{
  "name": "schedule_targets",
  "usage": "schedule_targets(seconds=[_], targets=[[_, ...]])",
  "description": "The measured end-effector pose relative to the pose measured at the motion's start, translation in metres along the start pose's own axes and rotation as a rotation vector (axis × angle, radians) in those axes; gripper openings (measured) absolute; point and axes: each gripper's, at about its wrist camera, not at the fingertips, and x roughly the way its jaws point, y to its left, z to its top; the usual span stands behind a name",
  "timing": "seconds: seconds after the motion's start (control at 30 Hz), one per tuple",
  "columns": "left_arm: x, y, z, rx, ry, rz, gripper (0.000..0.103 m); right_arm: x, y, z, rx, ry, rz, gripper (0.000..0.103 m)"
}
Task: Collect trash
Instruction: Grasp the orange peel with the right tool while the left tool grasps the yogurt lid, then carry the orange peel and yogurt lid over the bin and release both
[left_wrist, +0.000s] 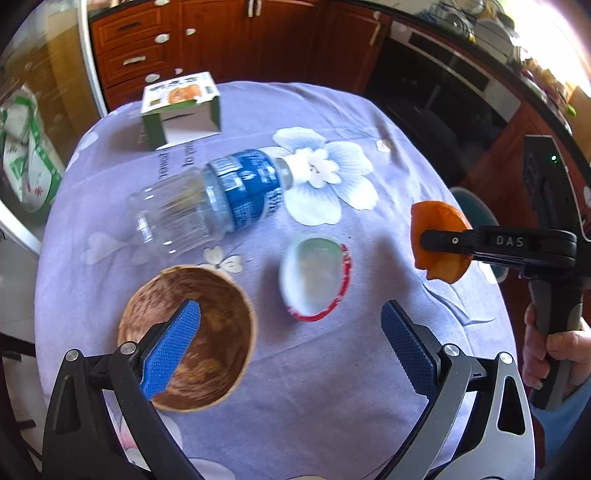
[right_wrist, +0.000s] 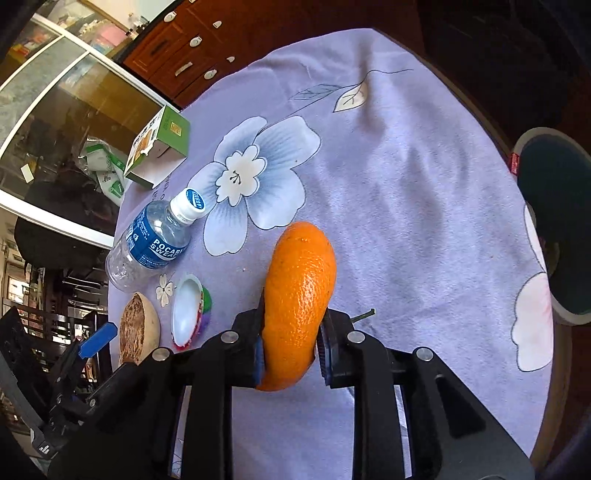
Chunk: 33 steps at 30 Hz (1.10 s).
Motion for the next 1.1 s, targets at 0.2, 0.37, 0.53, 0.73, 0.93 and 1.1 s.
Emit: schedule_targets(seconds=[0.2,0.37,0.53,0.73,0.93,1.1], targets=[[0.029,-0.030,0.013,0.142,0.064,0.050,0.087,-0.014,-0.028,-0.004,0.036,-0.006,0.029,0.021],[0.054,-0.035,0.019,0.170,0.150,0.068,0.075,-0.019,-0.036,-0.006,0.046,-0.014,0.059,0.021],[0.059,-0.038,0.021,0.165,0.157,0.078,0.054,-0.017,-0.043,-0.007,0.067,-0.010,0.088,0.022],[0.040,-0.044,0.020,0.121,0.119,0.051,0.054,-0.019,-0.049,-0.009,0.077,-0.014,0.119,0.022],[0.030,-0.071,0.024,0.138,0.109,0.027,0.054,-0.035,-0.061,-0.008,0.097,-0.046,0.160,0.022],[0.028,-0.105,0.031,0.181,0.096,0.005,0.054,-0.060,-0.087,-0.009,0.144,-0.100,0.173,0.022]])
